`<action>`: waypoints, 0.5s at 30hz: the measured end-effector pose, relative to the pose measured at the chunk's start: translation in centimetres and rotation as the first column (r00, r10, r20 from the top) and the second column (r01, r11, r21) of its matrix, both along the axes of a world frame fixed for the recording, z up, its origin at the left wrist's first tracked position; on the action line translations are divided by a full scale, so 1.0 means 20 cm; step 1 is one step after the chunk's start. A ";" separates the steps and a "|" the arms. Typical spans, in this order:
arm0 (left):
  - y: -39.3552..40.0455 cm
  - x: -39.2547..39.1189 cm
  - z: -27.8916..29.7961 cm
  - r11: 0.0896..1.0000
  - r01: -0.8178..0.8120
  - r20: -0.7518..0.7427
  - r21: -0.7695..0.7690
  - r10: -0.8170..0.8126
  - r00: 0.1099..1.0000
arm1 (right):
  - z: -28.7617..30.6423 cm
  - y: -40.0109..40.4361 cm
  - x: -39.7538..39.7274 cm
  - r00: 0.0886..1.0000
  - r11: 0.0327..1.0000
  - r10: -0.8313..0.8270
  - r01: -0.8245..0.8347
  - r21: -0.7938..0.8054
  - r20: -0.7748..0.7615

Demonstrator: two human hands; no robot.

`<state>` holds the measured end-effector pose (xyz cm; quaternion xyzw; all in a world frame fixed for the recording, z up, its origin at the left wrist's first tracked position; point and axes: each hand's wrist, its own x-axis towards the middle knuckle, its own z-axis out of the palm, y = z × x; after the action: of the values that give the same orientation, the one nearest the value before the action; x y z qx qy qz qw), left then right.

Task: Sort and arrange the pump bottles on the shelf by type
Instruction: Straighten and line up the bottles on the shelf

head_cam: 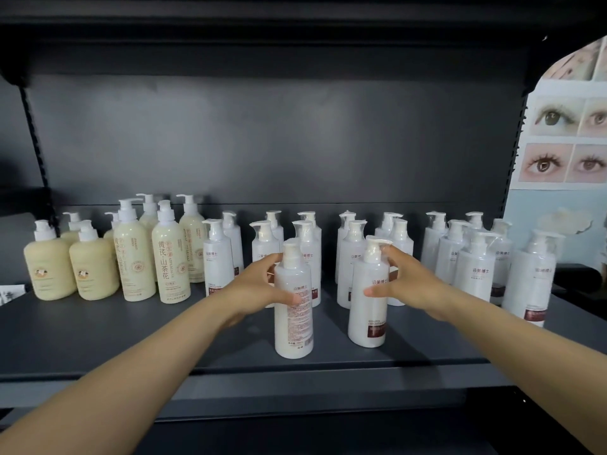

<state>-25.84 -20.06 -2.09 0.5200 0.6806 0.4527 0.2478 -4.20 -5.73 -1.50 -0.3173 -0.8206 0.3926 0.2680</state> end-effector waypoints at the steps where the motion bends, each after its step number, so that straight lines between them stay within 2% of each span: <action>1: 0.01 0.02 -0.01 1.000 -0.027 -0.029 0.013 0.028 0.999 | 0.00 0.00 0.00 1.000 1.000 0.005 -0.005 -0.004 0.000; 4: 0.06 0.09 -0.03 0.994 -0.094 -0.093 0.063 0.100 0.991 | 0.00 0.01 0.02 1.000 1.000 0.005 -0.005 -0.019 0.013; 8: 0.04 0.07 -0.02 1.000 0.026 0.080 0.009 -0.027 0.996 | 0.01 0.04 0.09 0.999 0.999 -0.036 0.036 0.001 0.032; 10: 0.02 0.04 0.00 0.999 0.053 0.105 -0.002 -0.052 0.993 | 0.01 0.06 0.14 0.997 0.998 -0.056 0.056 -0.001 0.046; 15: 0.07 0.09 0.00 1.000 -0.028 -0.049 -0.003 0.027 0.998 | 0.02 0.11 0.25 0.989 0.991 -0.132 0.130 0.030 0.071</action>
<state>-23.97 -18.70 -2.06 0.5210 0.6945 0.4419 0.2259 0.81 -3.55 -1.11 -0.3811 -0.8122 0.3518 0.2670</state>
